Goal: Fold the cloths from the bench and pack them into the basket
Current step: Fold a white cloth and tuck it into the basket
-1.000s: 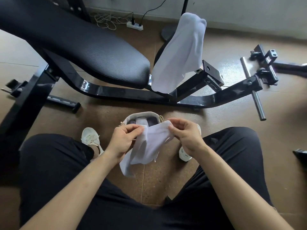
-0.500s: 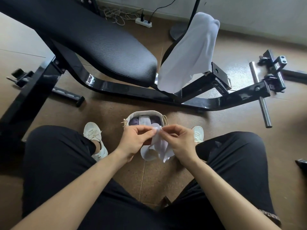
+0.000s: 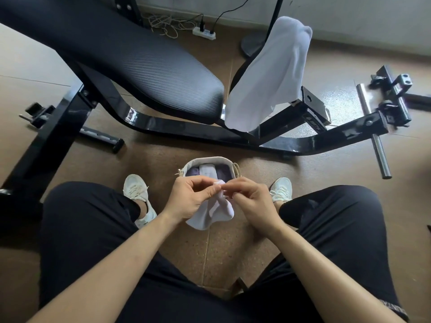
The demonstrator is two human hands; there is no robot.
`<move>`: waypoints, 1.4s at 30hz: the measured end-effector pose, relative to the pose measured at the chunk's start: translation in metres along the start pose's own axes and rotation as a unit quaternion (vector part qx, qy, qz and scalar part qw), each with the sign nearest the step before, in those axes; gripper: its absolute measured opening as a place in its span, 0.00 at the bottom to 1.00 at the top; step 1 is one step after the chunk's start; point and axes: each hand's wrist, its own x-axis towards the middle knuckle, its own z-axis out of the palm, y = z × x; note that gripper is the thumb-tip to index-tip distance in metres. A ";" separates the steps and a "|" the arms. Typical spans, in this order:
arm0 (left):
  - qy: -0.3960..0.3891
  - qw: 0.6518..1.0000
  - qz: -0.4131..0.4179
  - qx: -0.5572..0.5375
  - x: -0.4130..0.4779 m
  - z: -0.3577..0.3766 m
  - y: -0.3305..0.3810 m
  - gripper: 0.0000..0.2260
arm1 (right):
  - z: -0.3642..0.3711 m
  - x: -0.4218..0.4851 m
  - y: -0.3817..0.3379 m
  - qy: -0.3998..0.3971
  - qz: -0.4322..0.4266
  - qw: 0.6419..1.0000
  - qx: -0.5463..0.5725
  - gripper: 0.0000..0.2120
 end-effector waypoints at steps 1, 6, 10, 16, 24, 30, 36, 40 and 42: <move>-0.006 1.000 0.010 0.020 0.000 -0.003 0.000 0.09 | -0.002 0.002 0.001 0.008 0.013 1.000 0.012 0.16; -0.076 0.994 0.046 0.064 -0.002 -0.015 0.003 0.02 | -0.011 0.007 0.000 -0.004 -0.019 0.998 -0.060 0.16; -0.119 0.990 0.055 0.060 -0.008 -0.026 0.006 0.05 | -0.008 0.009 -0.001 -0.112 -0.041 0.983 -0.143 0.12; -0.107 0.994 0.028 -0.015 -0.013 -0.037 0.009 0.06 | -0.004 0.014 0.001 -0.158 -0.022 0.974 -0.164 0.04; 0.012 0.996 0.016 -0.088 -0.009 -0.042 0.008 0.07 | -0.011 0.019 0.012 -0.202 0.029 0.940 -0.275 0.07; 0.116 0.990 0.036 -0.077 -0.004 -0.055 0.006 0.05 | -0.025 0.021 0.027 -0.175 0.063 0.919 -0.347 0.07; 0.173 0.984 0.025 -0.038 0.000 -0.059 -0.002 0.06 | -0.048 0.025 0.034 -0.094 0.069 0.931 -0.346 0.07; 0.203 0.978 0.009 0.055 0.009 -0.062 -0.008 0.05 | -0.062 0.032 0.026 -0.050 0.048 0.916 -0.394 0.04; 0.214 0.971 0.010 0.106 0.012 -0.064 -0.009 0.04 | -0.069 0.037 0.019 -0.005 0.004 0.897 -0.441 0.02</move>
